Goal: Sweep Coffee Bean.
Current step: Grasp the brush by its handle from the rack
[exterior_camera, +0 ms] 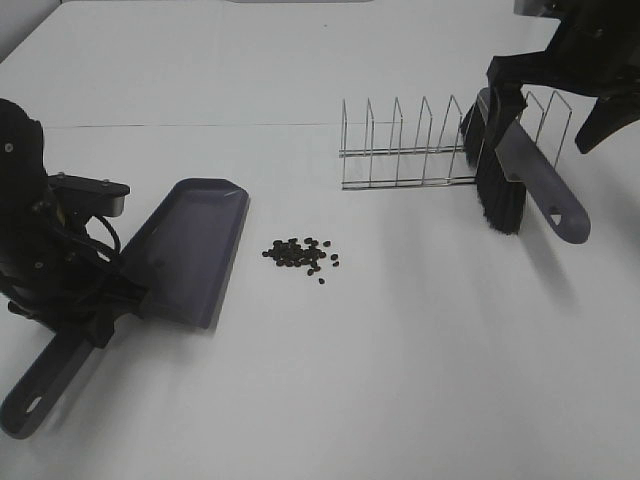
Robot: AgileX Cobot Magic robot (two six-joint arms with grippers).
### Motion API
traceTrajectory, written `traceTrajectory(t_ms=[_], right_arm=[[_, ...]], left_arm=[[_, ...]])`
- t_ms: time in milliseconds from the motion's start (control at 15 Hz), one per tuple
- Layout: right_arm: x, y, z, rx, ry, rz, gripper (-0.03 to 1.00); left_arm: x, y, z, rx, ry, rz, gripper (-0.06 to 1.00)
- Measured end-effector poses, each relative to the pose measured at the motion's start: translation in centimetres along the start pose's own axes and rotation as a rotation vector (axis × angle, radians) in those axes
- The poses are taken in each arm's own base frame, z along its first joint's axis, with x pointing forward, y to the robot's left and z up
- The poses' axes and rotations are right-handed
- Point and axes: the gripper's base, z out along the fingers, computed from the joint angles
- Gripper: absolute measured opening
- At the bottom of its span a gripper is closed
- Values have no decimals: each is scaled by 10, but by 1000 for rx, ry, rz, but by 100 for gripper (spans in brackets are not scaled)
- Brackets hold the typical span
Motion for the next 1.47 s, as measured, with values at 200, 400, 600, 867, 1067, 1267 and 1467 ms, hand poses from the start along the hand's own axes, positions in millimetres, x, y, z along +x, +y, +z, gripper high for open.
traceTrajectory(t_ms=[200, 400, 600, 867, 1067, 1267, 1467], right_arm=[[-28, -3, 34, 0, 16, 0, 93], [-54, -6, 69, -1, 2, -2, 93], [-55, -7, 79, 0, 15, 0, 92], [-55, -7, 78, 0, 14, 0, 82], [-55, -7, 78, 0, 14, 1, 72], [-54, -8, 80, 0, 24, 1, 70], [-53, -8, 81, 0, 29, 2, 69]], left_arm=[[0, 0, 0, 0, 0, 0, 31], [1, 0, 0, -1, 11, 0, 31], [2, 0, 0, -3, 27, 0, 31], [2, 0, 0, -3, 27, 0, 31], [2, 0, 0, -3, 27, -1, 31], [2, 0, 0, -3, 27, -1, 31], [2, 0, 0, -3, 27, -1, 31]])
